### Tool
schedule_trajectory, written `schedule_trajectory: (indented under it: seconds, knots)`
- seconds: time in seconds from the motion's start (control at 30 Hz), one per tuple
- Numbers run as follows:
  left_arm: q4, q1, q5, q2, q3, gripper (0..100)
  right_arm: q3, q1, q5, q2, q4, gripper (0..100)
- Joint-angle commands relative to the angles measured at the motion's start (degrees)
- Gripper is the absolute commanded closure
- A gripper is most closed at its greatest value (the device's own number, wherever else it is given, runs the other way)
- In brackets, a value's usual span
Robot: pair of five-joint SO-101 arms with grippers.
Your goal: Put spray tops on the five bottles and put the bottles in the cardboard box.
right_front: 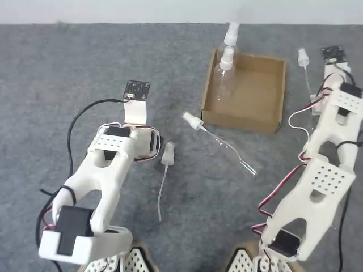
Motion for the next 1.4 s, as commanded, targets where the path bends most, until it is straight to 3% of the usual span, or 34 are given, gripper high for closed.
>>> schedule_trajectory:
  seconds: [0.0,0.13,0.33,0.87,1.07,1.37]
  knots:
    - [-1.4,0.4,0.1,-3.2,-0.3,78,-2.8,0.6,0.9,-6.7,-0.7,99.3]
    - [-1.4,0.4,0.1,-3.2,-0.3,78,-2.8,-1.1,0.8,-7.4,-2.6,98.2]
    - [-1.4,0.4,0.1,-3.2,-0.3,78,-2.6,-2.9,-3.5,-6.0,-8.8,84.6]
    - [-1.4,0.4,0.0,-3.2,-0.3,78,-2.8,-3.5,-3.9,2.4,-16.5,84.6]
    - [-1.4,0.4,0.0,-3.2,-0.3,78,-2.8,-3.4,-3.6,2.5,-16.2,96.1]
    - [-1.4,0.4,0.0,-3.2,-0.3,78,-2.6,-4.4,-3.3,2.7,-13.1,86.8]
